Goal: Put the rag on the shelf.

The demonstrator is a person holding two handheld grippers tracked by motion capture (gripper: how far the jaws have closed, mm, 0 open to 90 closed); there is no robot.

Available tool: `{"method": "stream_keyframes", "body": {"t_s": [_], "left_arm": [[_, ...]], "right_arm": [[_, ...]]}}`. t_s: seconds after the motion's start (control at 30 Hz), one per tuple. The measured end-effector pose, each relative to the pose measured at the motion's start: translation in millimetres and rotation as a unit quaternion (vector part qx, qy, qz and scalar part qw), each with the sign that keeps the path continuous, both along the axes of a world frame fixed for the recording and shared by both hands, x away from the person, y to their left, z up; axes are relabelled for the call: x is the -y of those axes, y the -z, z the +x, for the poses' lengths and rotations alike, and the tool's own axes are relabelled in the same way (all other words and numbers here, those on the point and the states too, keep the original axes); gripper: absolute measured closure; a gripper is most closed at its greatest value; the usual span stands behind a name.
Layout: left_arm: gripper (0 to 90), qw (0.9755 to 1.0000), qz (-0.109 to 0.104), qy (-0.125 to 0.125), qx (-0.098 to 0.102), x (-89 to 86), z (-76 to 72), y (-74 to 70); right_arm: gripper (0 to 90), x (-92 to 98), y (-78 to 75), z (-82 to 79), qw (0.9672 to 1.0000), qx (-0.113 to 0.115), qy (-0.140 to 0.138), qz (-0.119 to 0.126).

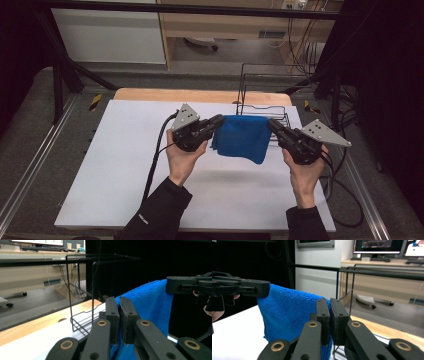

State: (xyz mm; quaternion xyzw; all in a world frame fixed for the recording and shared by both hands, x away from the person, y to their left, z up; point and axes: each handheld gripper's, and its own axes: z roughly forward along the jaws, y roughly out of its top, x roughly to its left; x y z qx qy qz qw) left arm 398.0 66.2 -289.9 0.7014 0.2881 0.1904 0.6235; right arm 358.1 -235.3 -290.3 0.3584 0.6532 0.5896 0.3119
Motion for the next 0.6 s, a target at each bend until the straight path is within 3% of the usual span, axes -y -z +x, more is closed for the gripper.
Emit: {"method": "stream_keyframes", "body": {"t_s": [0.27, 0.6], "left_arm": [[85.9, 0.9996, -0.013, -0.002, 0.024, 10.1, 3.8, -14.8], [86.0, 0.9985, -0.039, -0.004, 0.037, 18.3, 12.2, -20.9]], "right_arm": [[86.7, 5.7, -14.6, 0.0, 0.9994, 0.027, 0.019, 0.008], [86.7, 8.8, -23.9, 2.5, 0.9977, 0.053, 0.038, 0.020]]}}
